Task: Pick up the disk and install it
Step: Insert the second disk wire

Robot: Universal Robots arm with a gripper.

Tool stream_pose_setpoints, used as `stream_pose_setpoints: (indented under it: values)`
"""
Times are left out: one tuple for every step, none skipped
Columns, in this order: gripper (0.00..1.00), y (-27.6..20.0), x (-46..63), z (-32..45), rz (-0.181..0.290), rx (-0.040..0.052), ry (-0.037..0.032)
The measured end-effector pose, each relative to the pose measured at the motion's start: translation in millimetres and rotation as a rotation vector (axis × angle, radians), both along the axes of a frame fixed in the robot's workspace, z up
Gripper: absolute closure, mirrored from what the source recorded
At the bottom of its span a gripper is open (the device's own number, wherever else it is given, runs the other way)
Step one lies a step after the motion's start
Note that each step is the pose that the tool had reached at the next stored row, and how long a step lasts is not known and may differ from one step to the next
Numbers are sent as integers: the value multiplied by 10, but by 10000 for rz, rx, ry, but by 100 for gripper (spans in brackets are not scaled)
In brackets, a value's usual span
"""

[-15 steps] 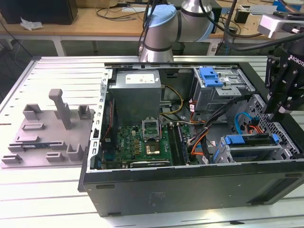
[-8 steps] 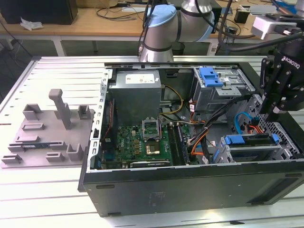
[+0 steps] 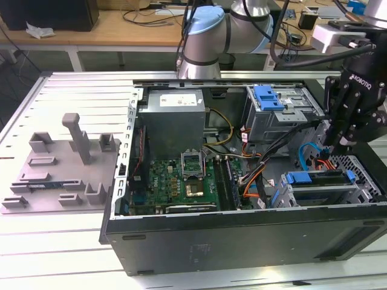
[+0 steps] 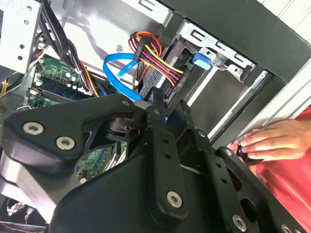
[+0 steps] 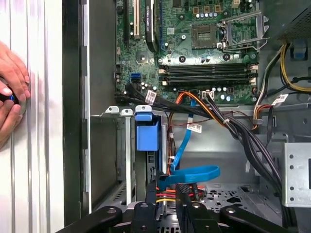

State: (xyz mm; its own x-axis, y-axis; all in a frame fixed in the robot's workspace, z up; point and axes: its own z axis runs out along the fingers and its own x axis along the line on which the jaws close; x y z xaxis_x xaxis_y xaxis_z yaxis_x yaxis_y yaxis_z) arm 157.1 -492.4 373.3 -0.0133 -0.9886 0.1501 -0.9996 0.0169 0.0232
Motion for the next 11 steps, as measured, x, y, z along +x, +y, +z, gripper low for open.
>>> stream_pose_setpoints:
  values:
    - [70, 0, -8, -9, 9, -3, 0]
    - [70, 0, -13, -16, 16, -4, -1]
    - [70, 0, -20, -22, 20, -6, 0]
    - [70, 0, -26, -27, 24, -6, 0]
    - [70, 0, -33, -33, 28, -7, 0]
    - [70, 0, -39, -38, 31, -8, 0]
    - [70, 0, -46, -45, 36, -9, 0]
    - [70, -1, -70, -65, 45, -9, 0]
    - [70, -12, -77, -69, 46, -8, -1]
    - [70, -26, -81, -70, 46, -8, 0]
    - [70, -31, -84, -72, 45, -7, -1]
